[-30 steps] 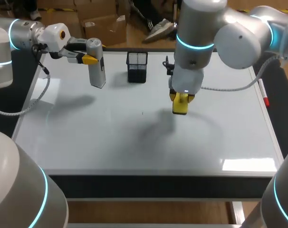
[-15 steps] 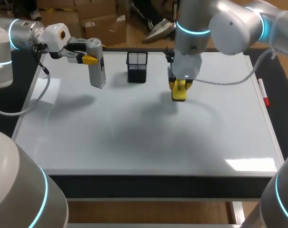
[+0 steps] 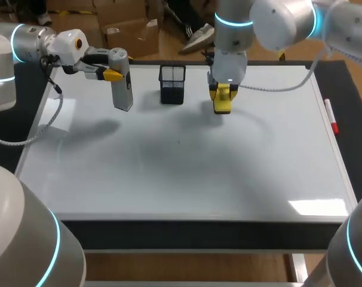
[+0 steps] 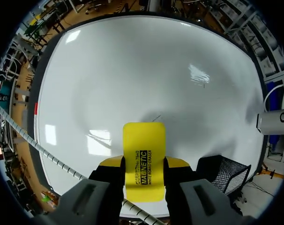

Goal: Pick up the inspection probe, press it on each red-marked spot on the whiteboard one by one, put down the probe, pick up the eraser, and wipe off all the red marks.

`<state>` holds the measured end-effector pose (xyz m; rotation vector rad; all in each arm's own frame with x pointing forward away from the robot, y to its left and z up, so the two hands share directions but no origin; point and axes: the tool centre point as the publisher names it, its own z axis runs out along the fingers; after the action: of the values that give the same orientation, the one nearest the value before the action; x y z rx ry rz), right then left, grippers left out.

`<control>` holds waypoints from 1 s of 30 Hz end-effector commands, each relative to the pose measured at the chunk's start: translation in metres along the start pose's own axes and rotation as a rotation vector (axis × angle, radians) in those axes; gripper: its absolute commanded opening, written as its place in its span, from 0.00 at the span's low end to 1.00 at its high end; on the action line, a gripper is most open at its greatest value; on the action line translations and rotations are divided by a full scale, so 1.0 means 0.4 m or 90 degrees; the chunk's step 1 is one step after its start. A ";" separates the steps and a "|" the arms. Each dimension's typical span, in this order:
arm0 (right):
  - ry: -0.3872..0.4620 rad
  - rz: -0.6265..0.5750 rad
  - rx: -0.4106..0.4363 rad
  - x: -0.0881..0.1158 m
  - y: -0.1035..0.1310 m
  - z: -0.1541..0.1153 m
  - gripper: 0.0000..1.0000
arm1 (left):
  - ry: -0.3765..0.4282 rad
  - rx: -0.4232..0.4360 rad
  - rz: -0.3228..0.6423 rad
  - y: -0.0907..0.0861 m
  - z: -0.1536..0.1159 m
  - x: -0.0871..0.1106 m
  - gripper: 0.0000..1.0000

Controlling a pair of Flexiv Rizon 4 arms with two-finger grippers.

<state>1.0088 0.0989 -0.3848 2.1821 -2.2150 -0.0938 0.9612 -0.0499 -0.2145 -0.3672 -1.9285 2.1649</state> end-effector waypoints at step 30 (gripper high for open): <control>0.008 0.017 -0.072 -0.049 -0.122 0.067 0.00 | 0.001 -0.001 -0.001 -0.004 0.000 -0.001 0.00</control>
<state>1.0498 0.1155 -0.4120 2.0979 -2.1895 -0.1958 0.9611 -0.0499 -0.2145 -0.3672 -1.9285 2.1649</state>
